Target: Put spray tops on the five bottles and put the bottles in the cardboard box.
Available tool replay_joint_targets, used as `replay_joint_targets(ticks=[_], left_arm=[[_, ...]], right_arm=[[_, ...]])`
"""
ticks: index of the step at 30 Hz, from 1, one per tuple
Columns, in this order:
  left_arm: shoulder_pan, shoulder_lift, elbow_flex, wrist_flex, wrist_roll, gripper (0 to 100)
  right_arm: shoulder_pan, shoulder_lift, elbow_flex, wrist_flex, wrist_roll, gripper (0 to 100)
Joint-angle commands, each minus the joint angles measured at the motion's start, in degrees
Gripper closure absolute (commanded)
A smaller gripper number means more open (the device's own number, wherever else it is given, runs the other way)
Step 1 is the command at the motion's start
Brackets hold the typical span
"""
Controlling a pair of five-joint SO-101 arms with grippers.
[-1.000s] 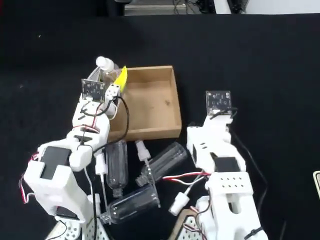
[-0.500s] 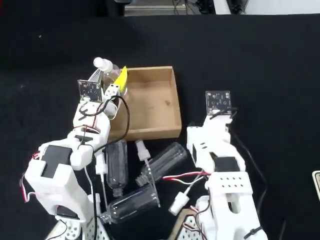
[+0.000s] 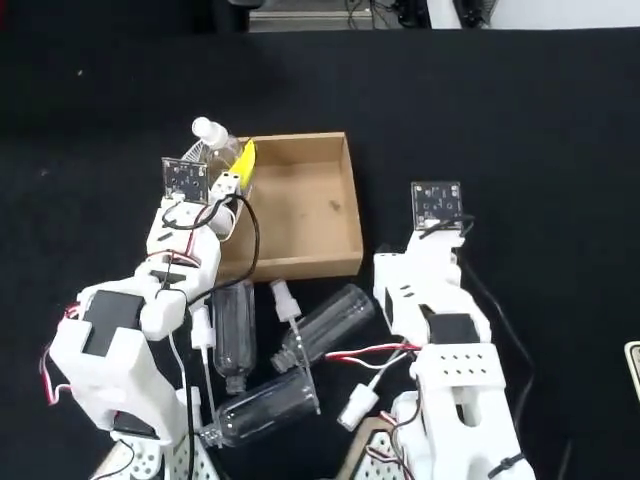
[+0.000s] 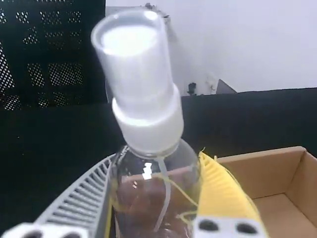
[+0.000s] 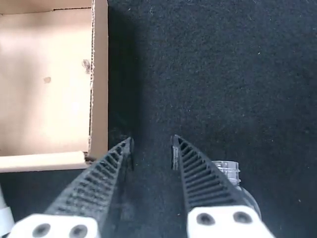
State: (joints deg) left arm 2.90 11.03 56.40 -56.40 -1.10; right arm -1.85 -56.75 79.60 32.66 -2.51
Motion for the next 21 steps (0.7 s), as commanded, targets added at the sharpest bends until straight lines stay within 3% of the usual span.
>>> replay_joint_targets(ticks=[1, 7, 21], left_arm=[[0.5, -0.2, -2.9, -0.6, -0.2, 97], [0.1, -0.2, -5.6, 7.0, -0.1, 97], [0.0, 1.8, -8.2, 9.3, -0.2, 97]], right_arm=[[0.7, -1.0, -0.6, -1.8, 0.4, 89.2], [0.7, -1.0, -0.6, -1.8, 0.4, 89.2], [0.7, -1.0, -0.6, -1.8, 0.4, 89.2]])
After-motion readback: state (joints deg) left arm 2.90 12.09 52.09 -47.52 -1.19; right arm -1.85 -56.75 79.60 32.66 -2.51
